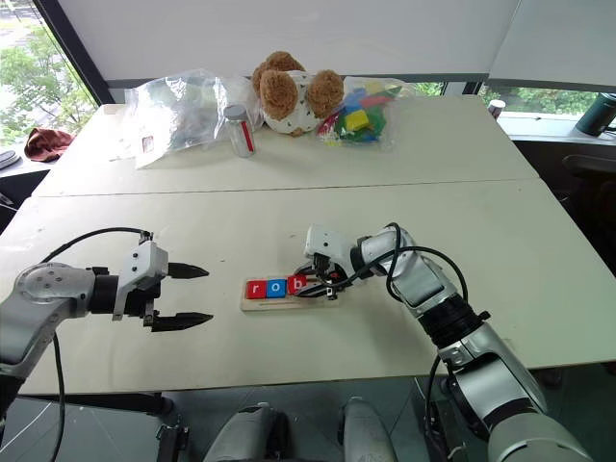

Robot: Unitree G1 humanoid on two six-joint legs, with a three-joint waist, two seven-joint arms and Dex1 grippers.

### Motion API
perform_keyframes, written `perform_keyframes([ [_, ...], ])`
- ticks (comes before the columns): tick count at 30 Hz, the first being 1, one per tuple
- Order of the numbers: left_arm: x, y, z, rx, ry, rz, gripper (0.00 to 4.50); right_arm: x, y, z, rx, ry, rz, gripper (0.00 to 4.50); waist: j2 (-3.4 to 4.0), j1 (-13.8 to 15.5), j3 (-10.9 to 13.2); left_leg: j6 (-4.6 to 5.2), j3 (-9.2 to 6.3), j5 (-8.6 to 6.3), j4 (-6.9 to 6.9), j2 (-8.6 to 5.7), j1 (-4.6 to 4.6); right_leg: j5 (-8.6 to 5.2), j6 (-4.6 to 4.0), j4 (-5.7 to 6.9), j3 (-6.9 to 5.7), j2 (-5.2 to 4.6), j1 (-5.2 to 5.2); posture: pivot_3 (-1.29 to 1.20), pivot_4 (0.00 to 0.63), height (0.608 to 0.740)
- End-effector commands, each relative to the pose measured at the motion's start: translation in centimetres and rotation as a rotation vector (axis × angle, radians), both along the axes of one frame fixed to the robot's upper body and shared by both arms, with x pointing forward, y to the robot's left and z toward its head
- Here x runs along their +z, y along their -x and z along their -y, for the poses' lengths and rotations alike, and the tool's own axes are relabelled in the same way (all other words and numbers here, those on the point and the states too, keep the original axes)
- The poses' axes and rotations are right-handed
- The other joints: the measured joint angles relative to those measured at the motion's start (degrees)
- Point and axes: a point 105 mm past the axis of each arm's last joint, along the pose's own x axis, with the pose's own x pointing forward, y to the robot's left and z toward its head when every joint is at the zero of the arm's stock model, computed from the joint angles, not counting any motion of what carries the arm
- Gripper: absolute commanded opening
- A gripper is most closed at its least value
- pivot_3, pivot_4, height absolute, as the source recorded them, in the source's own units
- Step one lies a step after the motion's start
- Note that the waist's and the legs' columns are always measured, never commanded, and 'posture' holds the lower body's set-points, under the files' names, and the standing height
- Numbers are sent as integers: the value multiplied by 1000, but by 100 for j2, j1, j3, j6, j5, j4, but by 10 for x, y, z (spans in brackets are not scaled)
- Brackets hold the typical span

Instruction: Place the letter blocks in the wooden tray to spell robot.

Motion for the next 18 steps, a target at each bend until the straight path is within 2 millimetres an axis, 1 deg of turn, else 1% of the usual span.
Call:
perform_keyframes([
  [1, 7, 0, 3, -10, 3, 38, 4500, 6, -3, -6, 5, -18, 25, 1153, 0, -4, 0, 0, 0, 0, 0, 0, 0, 0, 0, 0, 0, 0, 0, 0, 150, 740],
  [11, 6, -2, 4, -3, 3, 50, 4500, 2, -2, -18, 8, -32, 16, 1153, 0, -6, 0, -1, 0, 1, 0, 0, 0, 0, 0, 1, -1, 1, 0, 0, 150, 740],
  [18, 6, -5, 4, 7, 0, 65, 4500, 1, 0, -20, 3, -41, 2, 1153, 0, -6, 0, -1, 0, 1, 0, 0, 0, 0, 0, 1, -1, 1, 0, 0, 150, 740],
])
